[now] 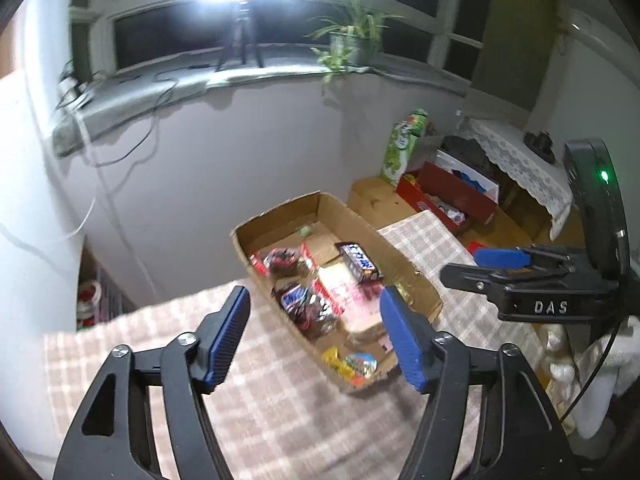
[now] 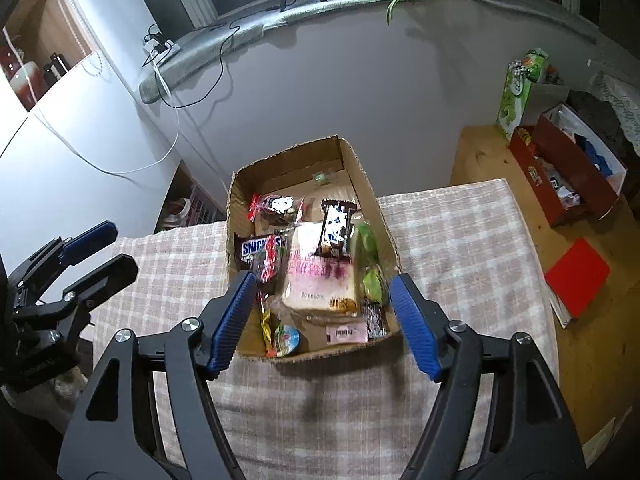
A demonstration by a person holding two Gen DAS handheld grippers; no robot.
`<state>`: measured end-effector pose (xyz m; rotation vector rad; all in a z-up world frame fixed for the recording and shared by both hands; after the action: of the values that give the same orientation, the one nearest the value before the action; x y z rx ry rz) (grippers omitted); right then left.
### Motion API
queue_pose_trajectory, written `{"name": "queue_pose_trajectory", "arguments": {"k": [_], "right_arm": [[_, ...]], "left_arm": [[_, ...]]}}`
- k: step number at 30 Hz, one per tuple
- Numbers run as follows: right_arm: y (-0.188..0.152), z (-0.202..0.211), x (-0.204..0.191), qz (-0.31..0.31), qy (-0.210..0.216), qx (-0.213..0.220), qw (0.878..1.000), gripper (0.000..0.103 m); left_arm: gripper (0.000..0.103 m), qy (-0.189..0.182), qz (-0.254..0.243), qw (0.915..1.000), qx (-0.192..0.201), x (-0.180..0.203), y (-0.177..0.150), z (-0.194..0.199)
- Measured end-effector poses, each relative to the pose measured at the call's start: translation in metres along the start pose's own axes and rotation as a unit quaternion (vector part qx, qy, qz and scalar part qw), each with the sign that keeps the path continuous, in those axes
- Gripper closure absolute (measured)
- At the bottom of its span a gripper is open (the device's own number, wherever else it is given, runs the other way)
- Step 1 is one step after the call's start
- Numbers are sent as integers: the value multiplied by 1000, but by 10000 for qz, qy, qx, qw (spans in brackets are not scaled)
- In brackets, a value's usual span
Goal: Organize snacks
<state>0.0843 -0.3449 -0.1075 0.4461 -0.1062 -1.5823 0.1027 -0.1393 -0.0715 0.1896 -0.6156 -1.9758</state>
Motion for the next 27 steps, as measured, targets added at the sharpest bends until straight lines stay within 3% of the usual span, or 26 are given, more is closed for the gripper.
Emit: {"name": "queue_pose_trajectory", "arguments": {"k": [5,9,27], "right_arm": [[-15,10,-8,111,-92,75,9999,28],[-21,19,-13,167,-58,166,9997,21],[-33,31,-18,210,-67,248,9994,21]], "left_arm": [[31,139,303,9994,-18,-2,-13,10],[31,222,343,9992,18,0,-20,18],[31,488,446,9977,137,0,-34,38]]}}
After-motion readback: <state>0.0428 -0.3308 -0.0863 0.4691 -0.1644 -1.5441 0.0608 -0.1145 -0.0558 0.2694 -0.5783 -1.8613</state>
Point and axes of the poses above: each gripper's, at about its wrist camera, not at the fingertips, and z roughly against the way its jaws point, x to its right, y to its top, the point moved 2 cm from there along -z, roughly the way its jaws point, and after that the axes turned 15 degrees about -x, right-handed, at the moved point
